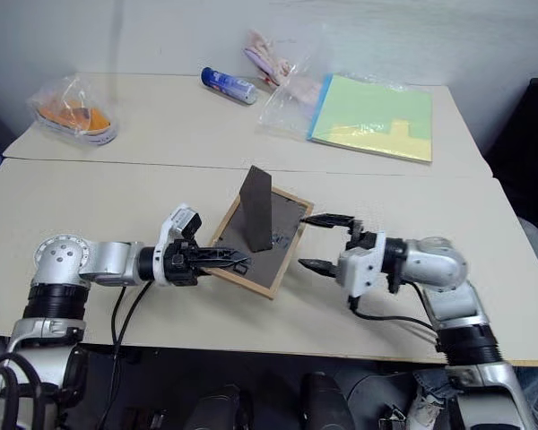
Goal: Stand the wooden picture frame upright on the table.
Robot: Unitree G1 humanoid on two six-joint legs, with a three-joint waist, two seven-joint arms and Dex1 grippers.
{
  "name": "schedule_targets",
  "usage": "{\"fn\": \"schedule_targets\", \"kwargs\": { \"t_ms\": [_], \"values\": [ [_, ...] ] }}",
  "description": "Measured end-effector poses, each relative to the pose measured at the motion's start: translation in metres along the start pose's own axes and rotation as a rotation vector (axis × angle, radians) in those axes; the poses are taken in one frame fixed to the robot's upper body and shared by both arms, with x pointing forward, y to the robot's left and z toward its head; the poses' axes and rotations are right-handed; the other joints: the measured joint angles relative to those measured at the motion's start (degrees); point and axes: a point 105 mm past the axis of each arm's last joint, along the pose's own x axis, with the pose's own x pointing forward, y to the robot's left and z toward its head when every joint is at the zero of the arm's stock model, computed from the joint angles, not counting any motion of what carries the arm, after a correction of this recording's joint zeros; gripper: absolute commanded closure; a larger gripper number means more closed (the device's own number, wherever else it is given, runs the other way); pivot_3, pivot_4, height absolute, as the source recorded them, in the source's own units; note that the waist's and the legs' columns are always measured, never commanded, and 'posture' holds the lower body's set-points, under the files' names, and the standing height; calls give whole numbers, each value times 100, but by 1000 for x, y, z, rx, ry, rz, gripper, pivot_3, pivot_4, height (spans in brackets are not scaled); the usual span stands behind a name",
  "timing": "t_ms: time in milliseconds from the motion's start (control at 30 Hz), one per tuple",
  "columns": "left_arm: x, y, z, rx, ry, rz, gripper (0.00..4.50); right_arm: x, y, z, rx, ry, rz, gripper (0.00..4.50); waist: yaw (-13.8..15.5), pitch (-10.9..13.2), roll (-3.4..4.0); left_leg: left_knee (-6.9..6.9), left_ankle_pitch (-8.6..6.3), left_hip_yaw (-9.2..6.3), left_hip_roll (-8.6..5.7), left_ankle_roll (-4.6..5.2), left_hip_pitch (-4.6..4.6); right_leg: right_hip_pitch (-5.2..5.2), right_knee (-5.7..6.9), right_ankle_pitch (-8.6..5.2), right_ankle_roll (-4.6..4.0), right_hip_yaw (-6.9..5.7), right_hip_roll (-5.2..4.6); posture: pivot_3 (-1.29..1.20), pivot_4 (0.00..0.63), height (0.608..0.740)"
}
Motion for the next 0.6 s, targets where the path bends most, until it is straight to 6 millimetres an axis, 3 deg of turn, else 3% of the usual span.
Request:
{"fn": "schedule_targets", "kwargs": {
  "t_ms": [67, 133, 300, 433, 533, 600],
  "values": [
    [2, -2, 0, -12, -5, -8, 3259, 6, 2, -3, -49, 7, -35, 655, -12, 0, 0, 0, 1, -1, 2, -1, 1, 0, 0, 0, 0, 0, 0, 0, 150, 740],
    [5, -2, -1, -22, -3, -16, 3259, 14, 2, -4, -81, -1, -70, 1039, -19, 1, 1, 0, 3, -1, 2, -4, 1, -1, 0, -1, -2, 0, 2, 0, 150, 740],
    [7, -2, -1, -37, -13, -41, 3259, 18, -2, -3, -167, -7, -143, 2617, -15, 1, 2, 1, 4, 0, 0, -3, 0, 0, 1, -1, -2, -1, 3, 0, 150, 740],
    [10, -2, 0, -36, -33, -60, 3259, 15, -3, -4, -206, -2, -163, 2774, -5, 1, 3, 2, 5, 0, -2, -1, 0, 1, 0, -1, -2, -1, 2, 0, 150, 740],
    [14, -9, 4, 29, -82, -65, 2321, 13, -2, -8, -201, 8, -189, 2831, -10, 2, 1, 2, 5, -1, 2, -1, -1, 0, -1, -1, -2, -1, 4, 0, 150, 740],
    [11, -23, 8, 105, -110, -84, 1615, 15, -1, -9, -178, 9, -203, 3266, -14, 3, 2, 2, 6, 0, 1, -3, 0, 0, -1, -1, -2, -1, 3, 0, 150, 740]
  ]
}}
